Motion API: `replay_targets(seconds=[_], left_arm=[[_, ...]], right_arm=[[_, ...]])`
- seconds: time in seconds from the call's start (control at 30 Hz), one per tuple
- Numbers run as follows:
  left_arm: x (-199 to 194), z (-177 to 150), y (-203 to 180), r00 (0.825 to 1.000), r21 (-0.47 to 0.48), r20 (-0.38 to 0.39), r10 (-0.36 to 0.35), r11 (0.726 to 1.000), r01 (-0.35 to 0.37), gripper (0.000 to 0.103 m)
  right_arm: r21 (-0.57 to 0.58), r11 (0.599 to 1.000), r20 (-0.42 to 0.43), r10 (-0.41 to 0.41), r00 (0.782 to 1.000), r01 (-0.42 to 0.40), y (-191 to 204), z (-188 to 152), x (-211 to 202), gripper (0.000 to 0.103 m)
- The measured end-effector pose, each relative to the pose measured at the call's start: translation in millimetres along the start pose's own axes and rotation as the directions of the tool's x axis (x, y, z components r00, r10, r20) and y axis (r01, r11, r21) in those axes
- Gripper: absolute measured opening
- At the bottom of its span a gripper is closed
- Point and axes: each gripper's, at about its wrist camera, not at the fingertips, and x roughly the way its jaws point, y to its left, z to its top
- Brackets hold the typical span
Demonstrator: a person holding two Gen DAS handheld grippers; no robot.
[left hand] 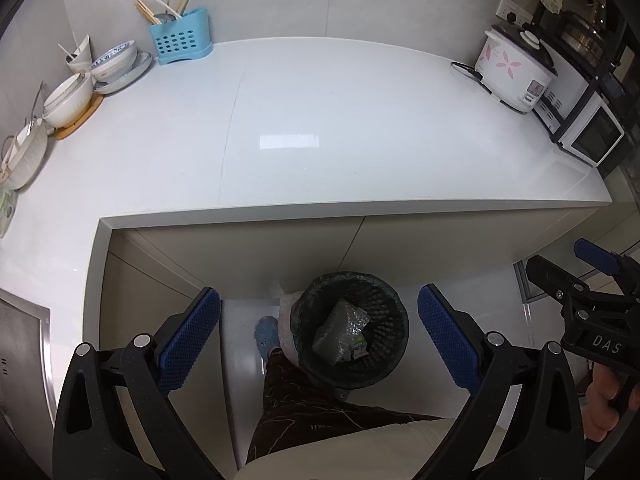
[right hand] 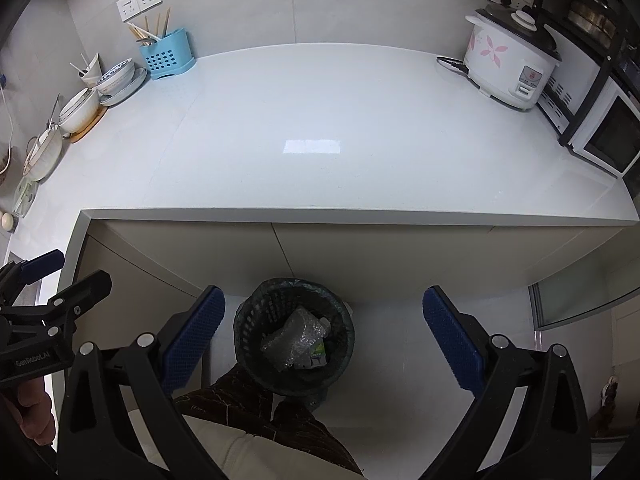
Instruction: Collect trash
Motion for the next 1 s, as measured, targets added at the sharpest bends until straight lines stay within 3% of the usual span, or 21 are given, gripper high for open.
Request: replay_targets(seconds=[1.0], left_arm=[[5.7,1.4,6.9,0.999,-0.013,-0.01,0.038,0.999,-0.038,0.097]], right_arm=[[0.006,1.0,-0.038,0.027,0.999,-0.027,3.5,-4.7,7.3,0.095]])
